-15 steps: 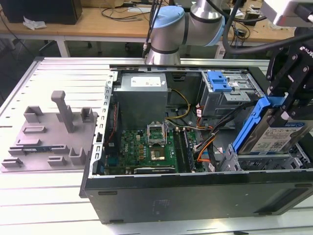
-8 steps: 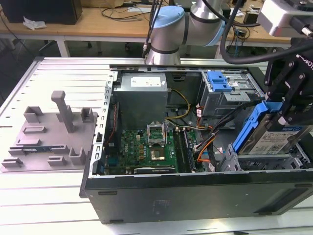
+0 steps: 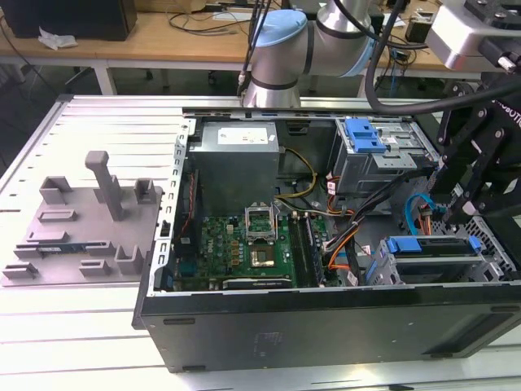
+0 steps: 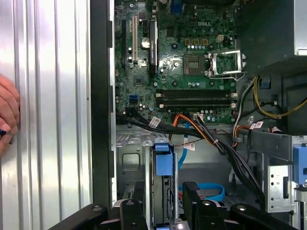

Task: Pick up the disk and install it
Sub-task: 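Insert the disk into the insertion slot, then insert the first disk wire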

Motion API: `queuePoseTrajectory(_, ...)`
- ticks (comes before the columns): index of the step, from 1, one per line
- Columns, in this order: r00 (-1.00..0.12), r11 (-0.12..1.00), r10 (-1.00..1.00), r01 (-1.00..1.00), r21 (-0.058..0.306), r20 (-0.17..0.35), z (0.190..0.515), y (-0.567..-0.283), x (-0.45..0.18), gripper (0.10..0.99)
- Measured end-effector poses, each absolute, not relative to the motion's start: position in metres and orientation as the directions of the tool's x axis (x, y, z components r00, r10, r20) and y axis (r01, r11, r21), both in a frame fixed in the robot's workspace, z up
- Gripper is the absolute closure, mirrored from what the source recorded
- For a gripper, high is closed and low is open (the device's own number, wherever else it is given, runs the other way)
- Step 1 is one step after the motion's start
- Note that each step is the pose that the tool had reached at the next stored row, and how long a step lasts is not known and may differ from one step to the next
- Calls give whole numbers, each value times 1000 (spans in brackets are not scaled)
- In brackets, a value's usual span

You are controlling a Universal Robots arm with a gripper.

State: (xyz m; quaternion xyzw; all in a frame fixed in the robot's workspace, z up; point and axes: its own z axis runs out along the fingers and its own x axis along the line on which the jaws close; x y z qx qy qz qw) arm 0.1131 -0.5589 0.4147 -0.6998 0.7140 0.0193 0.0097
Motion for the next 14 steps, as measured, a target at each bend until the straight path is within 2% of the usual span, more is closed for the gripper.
queuePoseTrajectory(14,-20,20,-999,-1000,14,-42,415,-559,113,643)
